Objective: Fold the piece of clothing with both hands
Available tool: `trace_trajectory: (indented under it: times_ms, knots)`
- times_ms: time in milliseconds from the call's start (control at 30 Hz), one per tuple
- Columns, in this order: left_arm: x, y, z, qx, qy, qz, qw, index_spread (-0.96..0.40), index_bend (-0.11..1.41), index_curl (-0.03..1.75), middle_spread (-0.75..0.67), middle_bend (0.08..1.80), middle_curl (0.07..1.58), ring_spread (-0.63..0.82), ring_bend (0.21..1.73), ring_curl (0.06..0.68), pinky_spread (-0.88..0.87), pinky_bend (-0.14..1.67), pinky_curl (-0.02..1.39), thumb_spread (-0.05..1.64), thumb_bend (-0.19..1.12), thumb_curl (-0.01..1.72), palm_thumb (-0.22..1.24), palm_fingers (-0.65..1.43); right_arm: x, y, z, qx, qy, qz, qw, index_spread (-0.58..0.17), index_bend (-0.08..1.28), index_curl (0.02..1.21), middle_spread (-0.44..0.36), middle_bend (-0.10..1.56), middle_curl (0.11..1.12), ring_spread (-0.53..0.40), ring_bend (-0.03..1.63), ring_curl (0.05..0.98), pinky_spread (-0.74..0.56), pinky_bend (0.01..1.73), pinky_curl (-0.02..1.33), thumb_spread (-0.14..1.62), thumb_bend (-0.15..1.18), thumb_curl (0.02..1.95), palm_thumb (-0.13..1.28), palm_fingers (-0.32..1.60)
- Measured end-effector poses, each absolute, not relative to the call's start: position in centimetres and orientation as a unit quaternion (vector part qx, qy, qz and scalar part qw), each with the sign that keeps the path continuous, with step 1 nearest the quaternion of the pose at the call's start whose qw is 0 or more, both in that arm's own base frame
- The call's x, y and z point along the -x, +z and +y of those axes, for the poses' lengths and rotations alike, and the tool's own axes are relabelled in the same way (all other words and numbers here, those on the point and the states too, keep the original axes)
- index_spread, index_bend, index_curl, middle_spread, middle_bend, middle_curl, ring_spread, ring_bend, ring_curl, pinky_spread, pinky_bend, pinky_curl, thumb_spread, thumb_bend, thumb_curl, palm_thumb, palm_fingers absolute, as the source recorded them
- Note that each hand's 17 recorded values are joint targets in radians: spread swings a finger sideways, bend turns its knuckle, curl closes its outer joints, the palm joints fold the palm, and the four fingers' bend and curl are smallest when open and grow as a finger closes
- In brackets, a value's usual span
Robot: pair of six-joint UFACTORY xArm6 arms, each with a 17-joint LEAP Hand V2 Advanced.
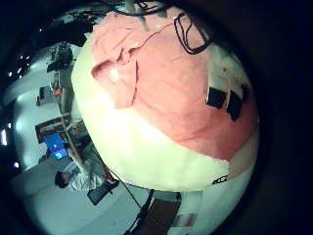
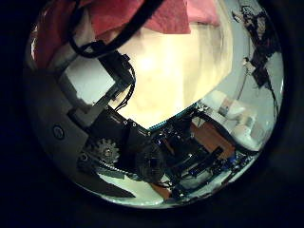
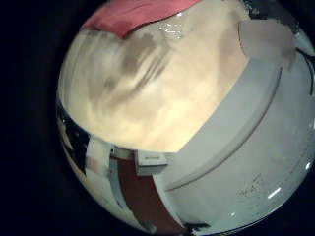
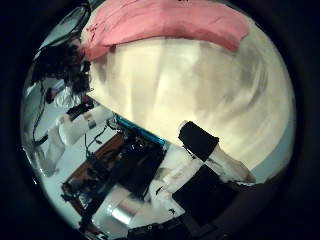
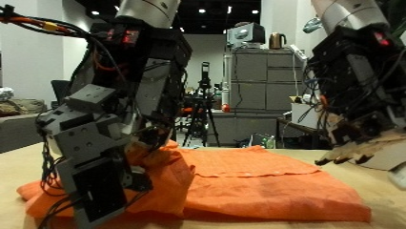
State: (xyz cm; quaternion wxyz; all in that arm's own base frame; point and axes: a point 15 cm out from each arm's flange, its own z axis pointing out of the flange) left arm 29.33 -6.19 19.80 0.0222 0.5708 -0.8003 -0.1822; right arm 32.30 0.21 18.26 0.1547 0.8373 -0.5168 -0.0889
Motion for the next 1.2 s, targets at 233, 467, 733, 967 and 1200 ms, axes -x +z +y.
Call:
trace_trajectory:
  times_ms: [233, 467, 733, 967, 1200]
  knots:
    - [-29.0, 21.1, -5.7, -0.569, -0.187, -0.800, 0.021, -0.58, 0.34, 1.06, -0.59, 0.79, 1.15, -0.49, 1.29, 0.542, -0.72, 1.01, 0.56, 1.07, -0.01, 0.68, 0.90, 0.77, -33.1, 15.8, 0.3, -0.829, -0.094, -0.526, 0.165, -0.236, 0.16, 0.30, 0.010, 0.21, 0.35, 0.005, 0.41, 0.311, 0.04, 0.28, 0.31, 1.03, -0.02, 0.31, 0.69, 0.30]
    - [-28.7, 22.0, -5.5, -0.569, -0.182, -0.802, 0.018, -0.58, 0.28, 1.22, -0.60, 0.80, 1.19, -0.48, 1.30, 0.541, -0.72, 1.02, 0.56, 1.07, -0.01, 0.70, 0.90, 0.75, -36.0, 14.0, 1.3, -0.826, -0.058, -0.544, 0.136, -0.239, 0.16, 0.29, -0.029, 0.25, 0.37, -0.084, 0.49, 0.323, -0.07, 0.32, 0.30, 1.02, -0.02, 0.31, 0.69, 0.45]
    - [-28.8, 22.7, -5.5, -0.570, -0.179, -0.802, 0.016, -0.57, 0.23, 1.35, -0.60, 0.79, 1.20, -0.48, 1.30, 0.534, -0.72, 1.02, 0.56, 1.08, -0.01, 0.71, 0.90, 0.75, -36.9, 13.3, 2.2, -0.820, -0.043, -0.556, 0.128, -0.345, 0.27, 0.35, -0.166, 0.45, 0.47, -0.280, 0.78, 0.420, -0.47, 0.60, 0.36, 1.00, 0.00, 0.34, 0.81, 1.24]
    - [-28.5, 23.6, -5.3, -0.570, -0.177, -0.803, 0.014, -0.55, 0.19, 1.43, -0.59, 0.78, 1.21, -0.47, 1.30, 0.528, -0.72, 1.01, 0.55, 1.08, -0.01, 0.71, 0.90, 0.76, -37.2, 14.1, 2.7, -0.824, -0.035, -0.552, 0.124, -0.372, 0.67, 0.56, -0.175, 0.85, 0.64, -0.274, 0.98, 0.546, -0.46, 0.92, 0.53, 1.05, 0.02, 0.38, 0.96, 1.38]
    - [-27.3, 25.2, -4.9, -0.564, -0.182, -0.806, 0.020, -0.52, 0.18, 1.48, -0.59, 0.77, 1.22, -0.48, 1.30, 0.526, -0.72, 1.00, 0.55, 1.08, -0.01, 0.72, 0.89, 0.76, -35.2, 17.1, 2.4, -0.828, -0.035, -0.541, 0.144, -0.345, 0.94, 0.74, -0.166, 1.14, 0.77, -0.265, 1.21, 0.672, -0.36, 1.15, 0.69, 1.16, 0.08, 0.46, 1.10, 1.17]
